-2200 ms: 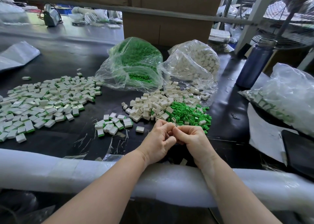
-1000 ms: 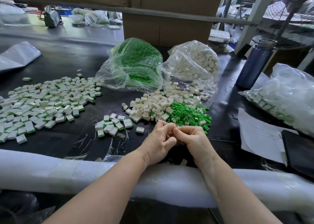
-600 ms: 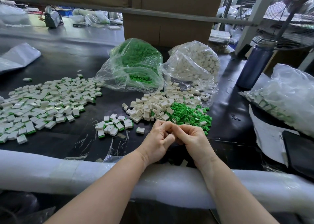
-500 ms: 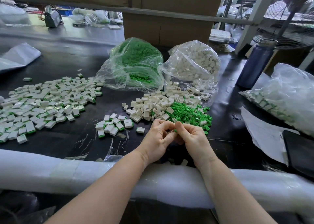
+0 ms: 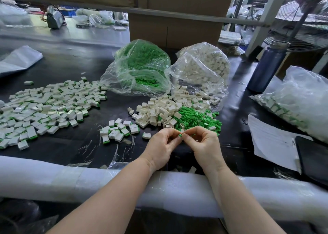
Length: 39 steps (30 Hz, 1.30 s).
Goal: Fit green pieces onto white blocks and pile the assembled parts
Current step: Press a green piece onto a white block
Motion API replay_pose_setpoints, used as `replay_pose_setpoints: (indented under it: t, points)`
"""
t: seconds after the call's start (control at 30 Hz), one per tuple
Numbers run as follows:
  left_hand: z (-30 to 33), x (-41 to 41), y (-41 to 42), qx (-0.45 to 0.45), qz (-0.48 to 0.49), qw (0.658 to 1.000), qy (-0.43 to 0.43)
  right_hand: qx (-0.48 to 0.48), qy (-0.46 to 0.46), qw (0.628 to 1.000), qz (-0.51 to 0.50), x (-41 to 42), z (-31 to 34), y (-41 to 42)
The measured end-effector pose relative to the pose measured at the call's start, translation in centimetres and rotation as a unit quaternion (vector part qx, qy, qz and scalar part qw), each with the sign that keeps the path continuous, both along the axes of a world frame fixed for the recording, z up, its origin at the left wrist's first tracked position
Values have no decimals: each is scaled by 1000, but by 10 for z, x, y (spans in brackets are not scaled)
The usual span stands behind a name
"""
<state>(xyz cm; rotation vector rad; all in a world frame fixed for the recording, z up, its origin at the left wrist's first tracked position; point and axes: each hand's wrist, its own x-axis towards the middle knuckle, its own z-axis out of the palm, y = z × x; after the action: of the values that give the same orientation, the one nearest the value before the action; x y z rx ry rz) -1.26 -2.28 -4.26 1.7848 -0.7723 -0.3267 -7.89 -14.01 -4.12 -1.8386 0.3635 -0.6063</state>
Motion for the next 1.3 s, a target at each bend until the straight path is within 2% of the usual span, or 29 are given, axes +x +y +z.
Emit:
replay_pose_setpoints:
  t: [0.13, 0.4, 0.5, 0.6, 0.7, 0.9, 1.13, 1.3]
  points:
    - [0, 0, 0, 5, 15, 1000, -11, -54, 29, 998, -11, 4, -3, 2]
    - [1, 0, -1, 3, 55, 998, -28, -31, 25, 999, -19, 3, -2, 1]
    - [1, 1, 2, -16, 123, 992, -12, -27, 4, 998, -60, 2, 0, -1]
    - [0, 6, 6, -13, 216, 976, -24, -29, 11, 996, -80, 1, -1, -2]
    - [-2, 10, 8, 0, 266, 964, -29, -45, 27, 994, -99, 1, -2, -3]
    - [-6, 14, 7, 59, 315, 946, -48, -26, 36, 985, -165, 3, -6, -10]
    - [-6, 12, 5, 160, 320, 932, -54, -8, 44, 983, -177, 3, -7, -12]
    - [-3, 11, 4, 192, 314, 929, -35, -3, 49, 979, -200, 2, -8, -15]
